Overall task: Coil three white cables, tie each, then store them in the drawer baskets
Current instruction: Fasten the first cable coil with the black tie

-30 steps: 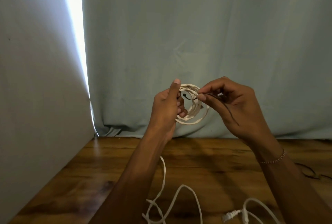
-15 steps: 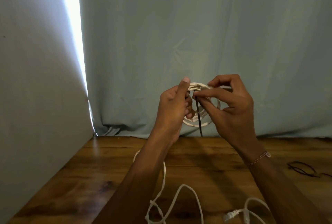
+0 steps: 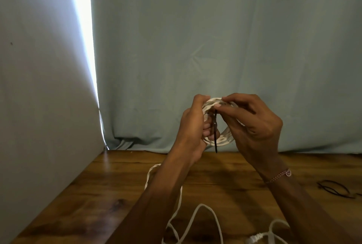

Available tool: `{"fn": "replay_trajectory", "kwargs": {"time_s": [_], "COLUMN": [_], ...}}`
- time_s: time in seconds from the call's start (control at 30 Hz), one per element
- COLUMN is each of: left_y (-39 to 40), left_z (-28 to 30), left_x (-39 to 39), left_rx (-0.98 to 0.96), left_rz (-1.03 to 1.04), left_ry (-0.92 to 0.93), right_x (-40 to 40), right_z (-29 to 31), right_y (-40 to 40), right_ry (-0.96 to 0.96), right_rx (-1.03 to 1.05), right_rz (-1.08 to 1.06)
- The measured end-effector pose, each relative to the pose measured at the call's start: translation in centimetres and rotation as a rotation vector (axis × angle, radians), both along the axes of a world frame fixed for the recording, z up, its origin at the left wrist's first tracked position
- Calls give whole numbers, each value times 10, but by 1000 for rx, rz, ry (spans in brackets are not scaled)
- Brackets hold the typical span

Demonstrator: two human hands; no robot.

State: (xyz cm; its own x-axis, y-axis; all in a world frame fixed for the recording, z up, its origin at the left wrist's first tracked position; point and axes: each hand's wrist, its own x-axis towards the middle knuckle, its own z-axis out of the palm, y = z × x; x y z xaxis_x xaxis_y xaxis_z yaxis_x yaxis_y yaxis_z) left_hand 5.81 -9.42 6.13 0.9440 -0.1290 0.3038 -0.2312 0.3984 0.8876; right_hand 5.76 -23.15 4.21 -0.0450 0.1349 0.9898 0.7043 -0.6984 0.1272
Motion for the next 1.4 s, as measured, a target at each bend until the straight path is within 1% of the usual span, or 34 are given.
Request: {"fn": "replay_trajectory", "kwargs": {"time_s": [0.2,0.33,0.53,0.8,0.93,1.0,1.1,1.23,1.4], "left_y": [-1,3,5,1,0,-1,-3,-4,-4], "left_z": [3,2,-1,-3,-5,-5,-6,-8,-7], "left_x": [-2,0,5,5,5,4,5,7,6], "left_rx": [-29,-75,-81,-75,-83,-64,-26,-7,-25], "left_rz": [76,54,65,119,114,111,112,120,138], "left_ry": [5,53,64,109,99,82,69,58,40], "right_x": [5,6,8,-5,-16,-19,-19,-21,-25], "right_z": [-1,0,3,10,14,16,17,22,25], "right_y": [2,3,3,8,13,14,12,8,4], "right_ry": [56,86,226,412,495,511,485,543,628], "right_rx": [-23,-20,-5,94,226,267,274,300,294], "right_rz": [22,44,103,343,429,434,365,339,415]}}
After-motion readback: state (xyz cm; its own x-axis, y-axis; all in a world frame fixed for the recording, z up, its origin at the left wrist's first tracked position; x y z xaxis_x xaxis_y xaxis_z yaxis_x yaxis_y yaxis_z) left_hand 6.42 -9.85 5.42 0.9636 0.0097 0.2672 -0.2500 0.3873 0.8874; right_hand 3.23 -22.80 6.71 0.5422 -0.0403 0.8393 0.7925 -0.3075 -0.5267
